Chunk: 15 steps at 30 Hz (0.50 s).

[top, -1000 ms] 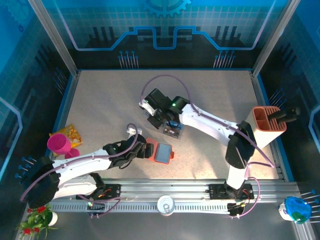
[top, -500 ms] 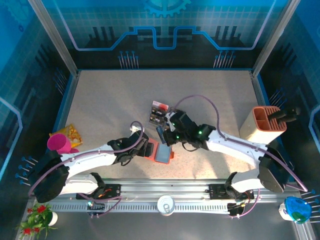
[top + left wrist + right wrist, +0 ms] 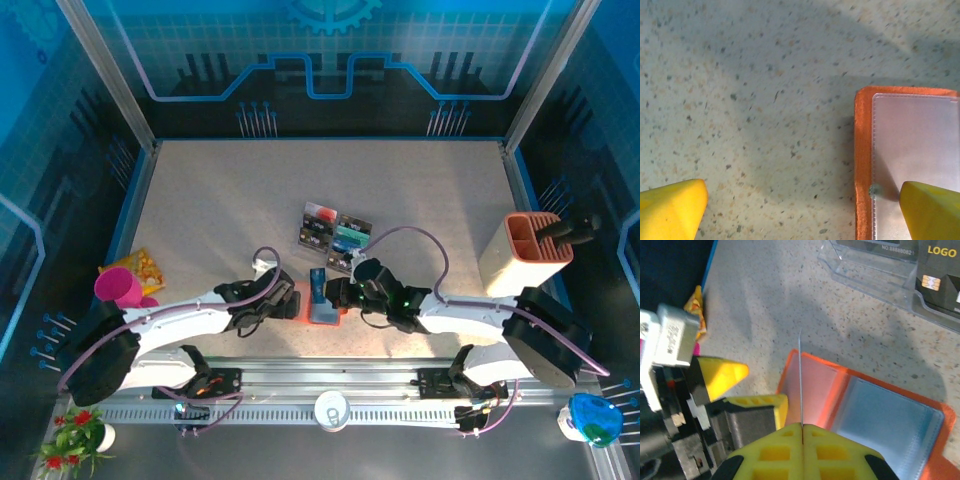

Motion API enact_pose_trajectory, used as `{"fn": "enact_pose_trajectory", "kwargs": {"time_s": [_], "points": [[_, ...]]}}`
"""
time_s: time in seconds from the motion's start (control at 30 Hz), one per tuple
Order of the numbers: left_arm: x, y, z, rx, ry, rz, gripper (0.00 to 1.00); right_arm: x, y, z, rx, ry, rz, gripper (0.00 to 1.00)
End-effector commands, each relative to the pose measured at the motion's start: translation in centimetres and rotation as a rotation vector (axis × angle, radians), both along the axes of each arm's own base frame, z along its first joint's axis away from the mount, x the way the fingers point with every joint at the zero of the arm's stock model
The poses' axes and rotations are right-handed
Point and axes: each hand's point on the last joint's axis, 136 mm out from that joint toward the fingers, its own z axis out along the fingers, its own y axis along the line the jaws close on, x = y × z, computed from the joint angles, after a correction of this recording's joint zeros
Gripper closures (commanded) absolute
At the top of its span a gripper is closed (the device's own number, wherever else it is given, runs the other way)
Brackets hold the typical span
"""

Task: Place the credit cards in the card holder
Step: Insert the credit card into the card slot.

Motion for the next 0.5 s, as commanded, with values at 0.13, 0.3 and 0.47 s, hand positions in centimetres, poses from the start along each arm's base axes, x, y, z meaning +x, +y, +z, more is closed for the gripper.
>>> {"fn": "enact_pose_trajectory", "kwargs": {"time_s": [0.13,0.3,0.47], "points": [[-1.3,0.9,-0.9,-0.032,0.046,0.065,0.01,0.8,0.6,-0.2,0.116,-0.003,-0.095,1.0],[-1.3,0.8,-1.1,-0.044,0.047,0.073,0.01,0.7,0.5,-1.2,0.113,0.011,-0.112,1.0],[-1.3,0.8,-1.4,-0.04,0.051,0.072,0.01,0.6,0.5,-2.1,0.108,0.028,-0.118,1.0]]}}
